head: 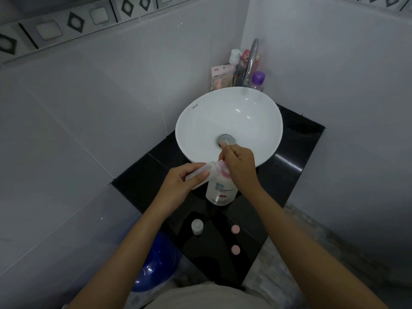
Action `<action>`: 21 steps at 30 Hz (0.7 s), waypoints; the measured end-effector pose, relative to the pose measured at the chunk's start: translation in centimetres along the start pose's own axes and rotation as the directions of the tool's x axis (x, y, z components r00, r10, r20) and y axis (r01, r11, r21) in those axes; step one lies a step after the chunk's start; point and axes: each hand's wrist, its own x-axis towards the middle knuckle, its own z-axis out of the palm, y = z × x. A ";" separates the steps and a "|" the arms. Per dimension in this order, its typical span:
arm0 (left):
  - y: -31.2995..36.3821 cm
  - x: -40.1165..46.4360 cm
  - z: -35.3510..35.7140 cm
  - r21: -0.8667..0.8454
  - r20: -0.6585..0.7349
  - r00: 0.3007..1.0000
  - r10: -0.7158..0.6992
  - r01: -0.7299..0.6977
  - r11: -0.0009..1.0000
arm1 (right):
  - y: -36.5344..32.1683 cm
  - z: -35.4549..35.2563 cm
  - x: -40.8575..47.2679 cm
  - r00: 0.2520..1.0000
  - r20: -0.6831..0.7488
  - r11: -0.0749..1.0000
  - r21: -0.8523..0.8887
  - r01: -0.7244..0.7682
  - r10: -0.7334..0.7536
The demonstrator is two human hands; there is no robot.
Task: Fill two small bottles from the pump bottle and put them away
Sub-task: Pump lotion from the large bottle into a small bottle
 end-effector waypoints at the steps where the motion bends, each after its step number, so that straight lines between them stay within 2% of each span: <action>1: -0.1 0.0 0.0 -0.001 0.001 1.000 -0.004 0.004 1.000 | 0.1 0.1 -0.1 1.000 -0.013 1.000 0.019 -0.007 0.007; 6: -0.8 0.0 0.2 0.024 0.008 0.999 -0.034 0.034 0.999 | 0.9 0.3 -0.6 1.000 -0.005 1.000 -0.001 -0.025 0.025; 12: -0.3 0.0 0.0 0.004 0.011 1.000 -0.014 0.014 1.000 | 0.1 -0.3 0.1 0.997 0.070 0.995 -0.095 -0.025 0.031; 21: -0.6 0.1 0.2 0.002 0.010 0.999 -0.036 0.036 0.999 | 1.2 0.2 -0.4 0.998 0.038 0.998 -0.039 -0.057 0.058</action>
